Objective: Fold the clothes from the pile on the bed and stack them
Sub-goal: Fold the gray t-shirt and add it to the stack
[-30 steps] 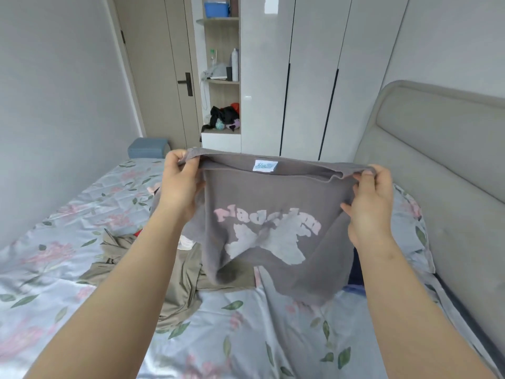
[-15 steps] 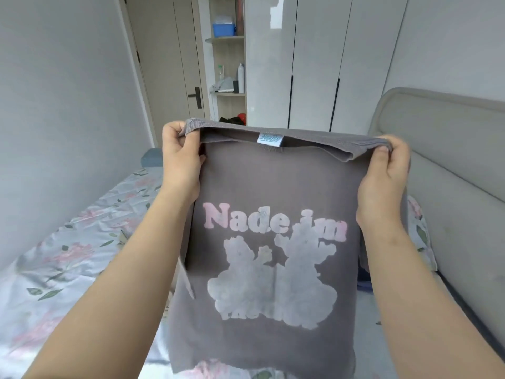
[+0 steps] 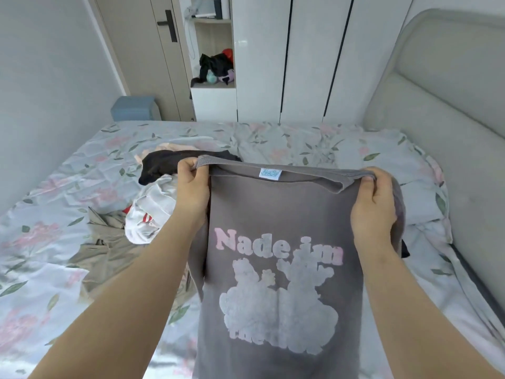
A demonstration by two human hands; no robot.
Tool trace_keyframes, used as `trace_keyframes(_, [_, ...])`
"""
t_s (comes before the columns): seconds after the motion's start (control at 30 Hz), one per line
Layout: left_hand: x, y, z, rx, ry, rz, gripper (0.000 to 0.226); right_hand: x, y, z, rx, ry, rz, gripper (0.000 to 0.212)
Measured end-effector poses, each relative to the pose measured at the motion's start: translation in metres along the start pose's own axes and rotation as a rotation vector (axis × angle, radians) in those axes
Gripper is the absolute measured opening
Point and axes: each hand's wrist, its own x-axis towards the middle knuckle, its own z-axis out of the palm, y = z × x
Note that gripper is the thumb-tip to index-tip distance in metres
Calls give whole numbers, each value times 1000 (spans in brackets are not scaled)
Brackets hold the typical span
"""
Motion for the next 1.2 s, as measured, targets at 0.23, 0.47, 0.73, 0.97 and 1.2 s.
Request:
trace_keyframes(0.23, [97,-91,45,170,-85,-177,15,61,55,82,-162,39,135,30])
trace_keyframes(0.47, [161,-167,85,280,-174,-301,25,117,109,135,-329,12,170,29])
trace_keyframes(0.73, [195,-277,129,358,-224,-505,39,161,204,202,-444,-80,295,33])
trace_keyframes(0.97, [181,-357,132,476,-444,-580,61,130,294,259,-682,-370,223,54])
trace_keyframes(1.2, [158,-388,55,958,-168,-396,29,52,344,312,-793,-1096,404,57])
